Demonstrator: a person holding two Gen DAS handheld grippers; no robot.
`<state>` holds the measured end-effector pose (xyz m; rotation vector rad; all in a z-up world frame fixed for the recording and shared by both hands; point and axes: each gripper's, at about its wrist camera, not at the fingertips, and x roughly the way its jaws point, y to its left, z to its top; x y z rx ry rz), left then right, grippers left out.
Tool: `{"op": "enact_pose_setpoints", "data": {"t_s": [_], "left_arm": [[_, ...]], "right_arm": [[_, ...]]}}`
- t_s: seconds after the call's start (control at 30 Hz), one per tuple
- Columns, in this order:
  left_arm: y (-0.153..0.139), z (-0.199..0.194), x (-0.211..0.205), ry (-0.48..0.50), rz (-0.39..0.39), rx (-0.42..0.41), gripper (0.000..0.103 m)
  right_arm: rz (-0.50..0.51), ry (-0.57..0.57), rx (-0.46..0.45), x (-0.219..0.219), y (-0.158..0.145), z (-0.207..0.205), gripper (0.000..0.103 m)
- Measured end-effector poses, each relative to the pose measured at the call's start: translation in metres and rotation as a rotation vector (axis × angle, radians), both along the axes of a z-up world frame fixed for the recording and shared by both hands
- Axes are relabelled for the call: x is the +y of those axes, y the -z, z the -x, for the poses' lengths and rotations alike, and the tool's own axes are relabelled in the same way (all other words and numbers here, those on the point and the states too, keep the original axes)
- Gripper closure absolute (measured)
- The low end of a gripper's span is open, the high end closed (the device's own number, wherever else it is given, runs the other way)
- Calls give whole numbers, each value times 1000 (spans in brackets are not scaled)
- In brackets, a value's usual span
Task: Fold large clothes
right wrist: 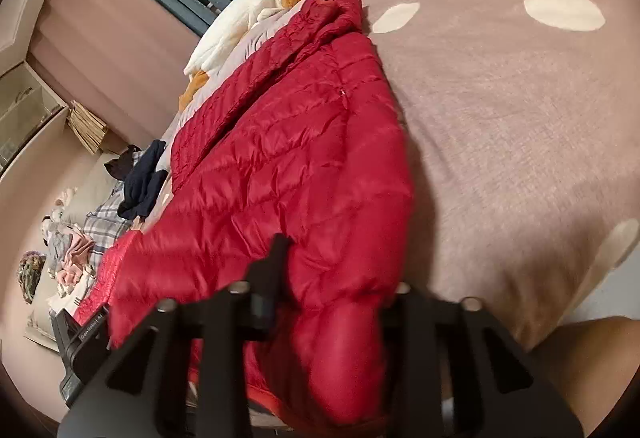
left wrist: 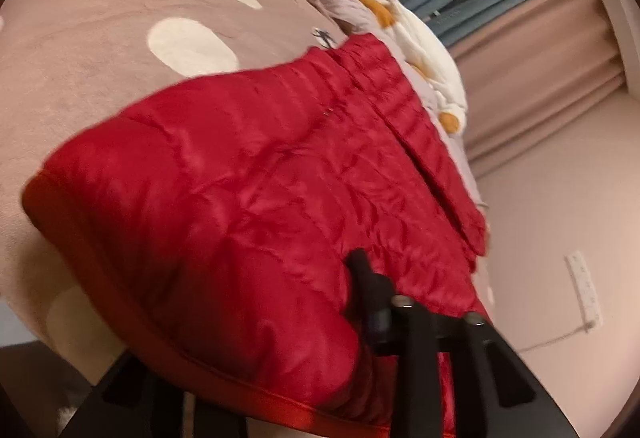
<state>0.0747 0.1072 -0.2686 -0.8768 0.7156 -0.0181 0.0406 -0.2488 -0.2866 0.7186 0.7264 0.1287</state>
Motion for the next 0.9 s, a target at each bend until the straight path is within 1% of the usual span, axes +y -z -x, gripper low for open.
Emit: {"op": "enact_pose_setpoints", "data": {"t_s": [0.03, 0.07, 0.1, 0.17, 0.23, 0.27, 0.3, 0.33, 0.37, 0.4, 0.43, 0.5, 0.53, 0.63, 0.7, 0.77, 0.83, 0.87, 0.9], "left_arm": [[-2, 1, -2, -5, -33, 2, 75], [-5, 3, -4, -5, -69, 5, 77], [-9, 4, -10, 5, -114, 6, 78], [-13, 7, -20, 41, -157, -7, 80], [-16, 6, -36, 92, -185, -22, 80], [-15, 4, -45, 118, -197, -20, 80], [-13, 3, -51, 137, -200, -18, 80], [-11, 3, -56, 151, -198, -16, 80], [-9, 3, -59, 160, -194, -11, 80], [-7, 3, -61, 156, -195, -6, 80], [-7, 3, -61, 152, -198, -8, 80], [-8, 2, -59, 151, -185, -6, 80], [-8, 3, -57, 150, -170, -4, 80], [-5, -2, -54, 143, -115, 0, 80], [-2, -3, -52, 139, -93, -1, 80], [-3, -3, -55, 140, -103, -4, 80], [-5, -2, -58, 144, -128, -4, 80], [-5, -2, -59, 144, -132, -5, 80], [-5, -3, -59, 145, -133, -6, 80]], "right_arm": [[-21, 8, -1, -5, 0, -1, 84], [-17, 24, 0, -11, -3, -3, 85], [18, 50, -6, -17, -9, -4, 86], [73, 80, -27, -31, -19, -6, 86], [72, 95, -50, -50, -28, -10, 85], [62, 99, -51, -57, -30, -12, 80], [52, 113, -37, -66, -29, -15, 78], [47, 129, -26, -72, -26, -17, 70], [40, 151, -14, -79, -22, -16, 55], [26, 186, -11, -87, -17, -10, 47], [7, 202, -25, -91, -14, -3, 43], [-61, 208, -56, -99, -9, 9, 41], [-77, 211, -60, -101, -8, 15, 41], [-93, 207, -61, -90, -9, 26, 32], [-93, 191, -50, -75, -7, 30, 31], [-105, 160, -44, -60, -7, 29, 28], [-141, 125, -35, -46, -5, 24, 28], [-176, 97, -27, -40, -3, 20, 27], [-243, 56, -18, -31, 0, 18, 26]]}}
